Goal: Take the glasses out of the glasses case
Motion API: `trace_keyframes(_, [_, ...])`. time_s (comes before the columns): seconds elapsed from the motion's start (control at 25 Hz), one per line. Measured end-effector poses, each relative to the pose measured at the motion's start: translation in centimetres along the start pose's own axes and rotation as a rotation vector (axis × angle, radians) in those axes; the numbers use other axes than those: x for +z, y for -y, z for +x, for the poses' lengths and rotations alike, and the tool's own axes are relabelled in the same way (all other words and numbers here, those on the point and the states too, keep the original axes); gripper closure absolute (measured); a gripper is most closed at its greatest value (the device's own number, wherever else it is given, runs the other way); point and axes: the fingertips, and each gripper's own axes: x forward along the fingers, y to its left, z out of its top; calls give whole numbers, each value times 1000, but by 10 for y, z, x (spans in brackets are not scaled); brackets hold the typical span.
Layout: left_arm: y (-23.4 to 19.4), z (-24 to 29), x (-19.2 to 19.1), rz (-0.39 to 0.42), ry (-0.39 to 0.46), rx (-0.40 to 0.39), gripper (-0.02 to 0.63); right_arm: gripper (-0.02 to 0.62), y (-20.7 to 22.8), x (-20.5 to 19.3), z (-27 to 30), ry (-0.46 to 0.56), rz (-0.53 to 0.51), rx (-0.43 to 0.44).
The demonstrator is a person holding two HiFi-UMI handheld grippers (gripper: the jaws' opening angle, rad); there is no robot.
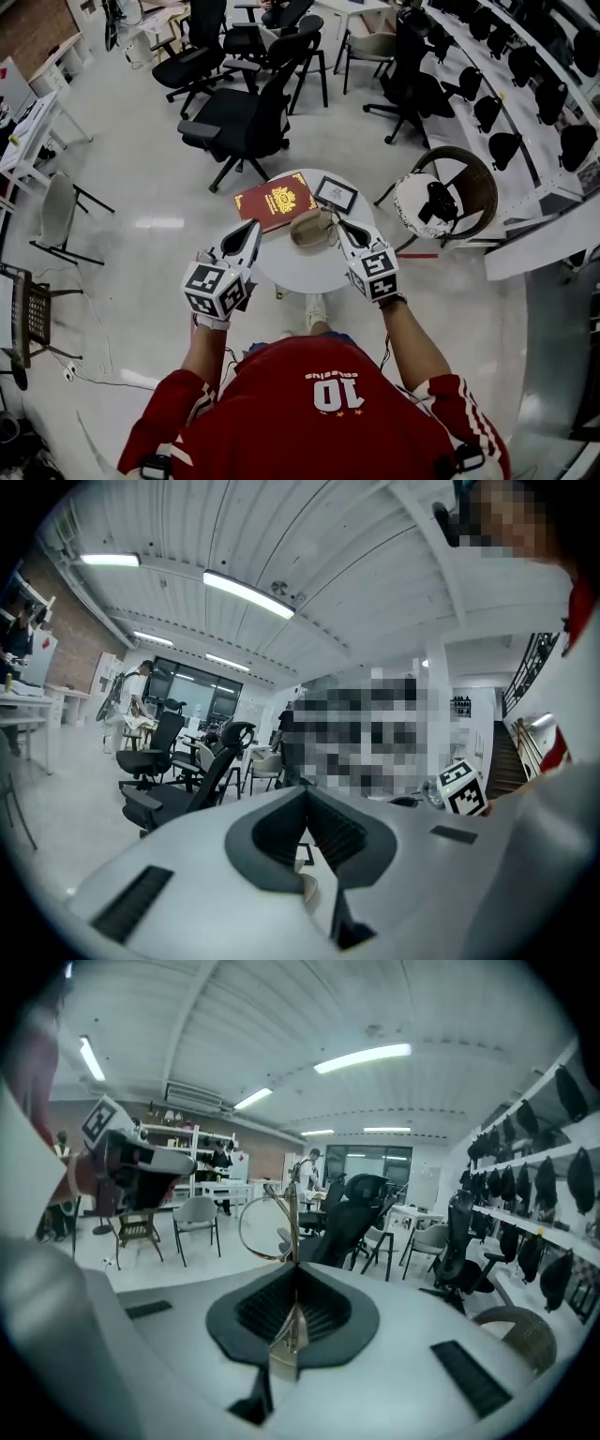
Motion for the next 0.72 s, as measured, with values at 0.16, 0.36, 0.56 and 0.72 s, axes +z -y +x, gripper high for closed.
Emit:
trace_keyframes(0.16, [12, -3, 22, 28, 31, -22, 598, 575, -6, 32, -23, 97, 86, -2])
trace_keyframes(0.36, [23, -12, 42, 38, 69, -30, 598, 575, -8, 71, -53, 218, 173, -2])
trace_keyframes(0.56, [33, -25, 54, 62, 97, -33, 598, 575, -14, 92, -73, 298, 201, 12])
trace_keyframes(0.72, [33, -35, 60, 68, 112, -23, 598, 575, -21, 113, -90, 371, 221, 27])
